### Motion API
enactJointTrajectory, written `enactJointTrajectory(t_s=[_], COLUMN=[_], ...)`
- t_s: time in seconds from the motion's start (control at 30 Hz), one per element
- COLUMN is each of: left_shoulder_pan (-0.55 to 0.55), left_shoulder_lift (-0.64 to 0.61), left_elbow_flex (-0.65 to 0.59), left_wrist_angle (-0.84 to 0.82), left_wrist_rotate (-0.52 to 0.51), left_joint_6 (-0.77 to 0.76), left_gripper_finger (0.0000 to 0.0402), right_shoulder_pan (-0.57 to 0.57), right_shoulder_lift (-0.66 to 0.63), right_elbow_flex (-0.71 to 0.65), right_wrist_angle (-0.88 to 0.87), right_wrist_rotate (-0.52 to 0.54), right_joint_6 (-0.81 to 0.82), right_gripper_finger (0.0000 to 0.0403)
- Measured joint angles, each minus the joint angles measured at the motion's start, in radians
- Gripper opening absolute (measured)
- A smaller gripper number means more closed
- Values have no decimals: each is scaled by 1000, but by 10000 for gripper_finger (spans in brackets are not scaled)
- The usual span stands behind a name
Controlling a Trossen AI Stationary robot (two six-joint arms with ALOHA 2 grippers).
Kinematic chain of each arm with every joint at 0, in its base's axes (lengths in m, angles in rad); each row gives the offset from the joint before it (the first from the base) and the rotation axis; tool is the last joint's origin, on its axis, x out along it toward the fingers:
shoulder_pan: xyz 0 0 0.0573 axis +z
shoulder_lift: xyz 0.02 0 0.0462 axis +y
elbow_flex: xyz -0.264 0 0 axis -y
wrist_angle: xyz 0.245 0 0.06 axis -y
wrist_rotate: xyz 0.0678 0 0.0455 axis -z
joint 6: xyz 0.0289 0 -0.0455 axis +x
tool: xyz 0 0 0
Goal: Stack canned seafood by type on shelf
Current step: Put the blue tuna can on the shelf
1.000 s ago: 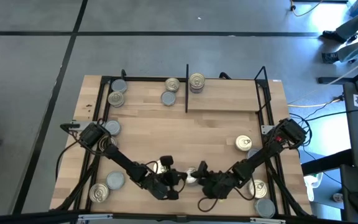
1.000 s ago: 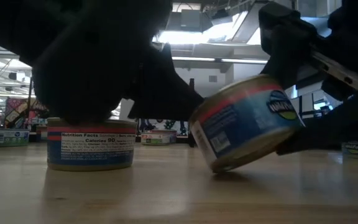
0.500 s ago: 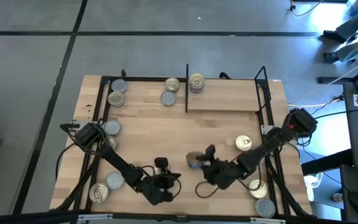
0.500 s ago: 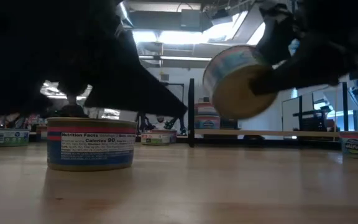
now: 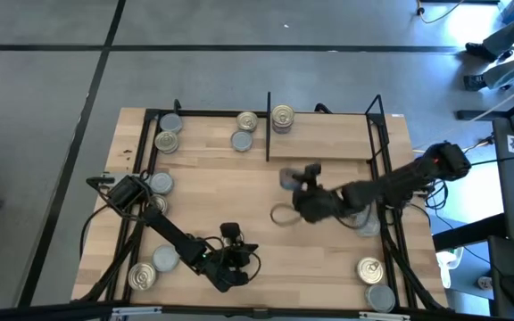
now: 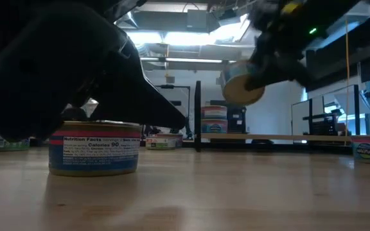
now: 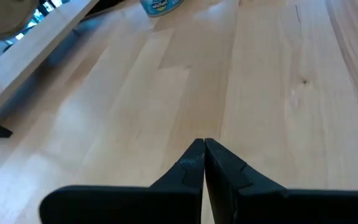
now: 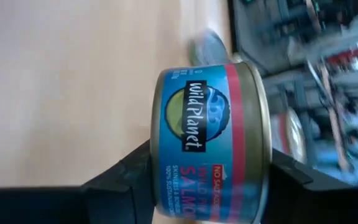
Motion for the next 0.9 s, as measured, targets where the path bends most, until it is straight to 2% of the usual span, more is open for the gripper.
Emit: enactJointTrajectory(t_s=[0.23,0.47,0.57,0.9], left_shoulder_pan=[-1,0,0,0], left_shoulder_lift=[-1,-2,-2,-2], left_elbow_flex=[1,2,2,2], left_wrist_angle=[-24,-29,-33,-49], left_wrist_rotate=[-1,-3,-3,-3], left_joint_6=[3,13,13,10], left_gripper_finger=[8,8,8,8], right_shoulder_pan=[-223,-387,-430,-468], right_shoulder_lift=[0,32,69,172], right_elbow_flex=[0,0,0,0], right_wrist_angle=[47,99,151,296], right_wrist_rotate=[-56,-216,-253,-257], right_joint_6=[-92,-160,-184,-252], right_gripper_finger=[197,196,197,198])
